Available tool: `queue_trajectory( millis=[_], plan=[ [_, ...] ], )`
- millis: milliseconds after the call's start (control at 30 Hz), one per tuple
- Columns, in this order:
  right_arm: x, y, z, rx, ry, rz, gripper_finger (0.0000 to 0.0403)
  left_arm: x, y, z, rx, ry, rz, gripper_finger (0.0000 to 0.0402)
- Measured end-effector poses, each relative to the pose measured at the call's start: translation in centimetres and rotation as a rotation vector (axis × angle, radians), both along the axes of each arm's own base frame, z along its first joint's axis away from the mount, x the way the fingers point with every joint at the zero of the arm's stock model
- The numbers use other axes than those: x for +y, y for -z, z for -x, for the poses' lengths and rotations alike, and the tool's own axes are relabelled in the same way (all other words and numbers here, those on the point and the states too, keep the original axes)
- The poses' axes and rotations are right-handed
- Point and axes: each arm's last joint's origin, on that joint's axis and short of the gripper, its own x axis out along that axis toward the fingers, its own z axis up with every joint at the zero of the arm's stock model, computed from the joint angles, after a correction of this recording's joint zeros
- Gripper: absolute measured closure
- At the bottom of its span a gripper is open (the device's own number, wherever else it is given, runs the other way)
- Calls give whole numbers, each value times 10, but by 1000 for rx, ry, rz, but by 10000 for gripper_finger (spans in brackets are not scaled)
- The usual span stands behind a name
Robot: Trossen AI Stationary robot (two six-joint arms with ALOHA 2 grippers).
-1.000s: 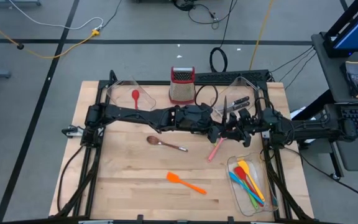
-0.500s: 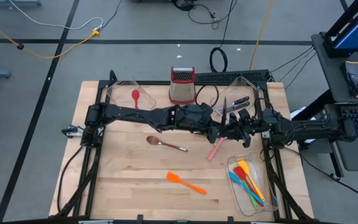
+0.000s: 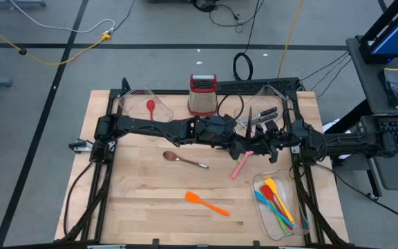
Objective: Pick & Place Kitchen Items
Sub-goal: Put the silver kitchen knife into the top right transparent bin
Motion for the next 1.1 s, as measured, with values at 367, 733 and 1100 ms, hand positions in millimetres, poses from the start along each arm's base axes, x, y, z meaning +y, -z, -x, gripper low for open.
queue_trajectory(
  millis=[367,733,1100],
  plan=[
    [-11,1,1,13,92,15,317,10,-17,27,149,39,-109,149],
    [-38,1,7,4,266,154,317,19,-43,80,396,-84,-349,181],
    [-68,-37,18,370,397,342,317,41,-23,84,487,-89,-361,195]
  ],
)
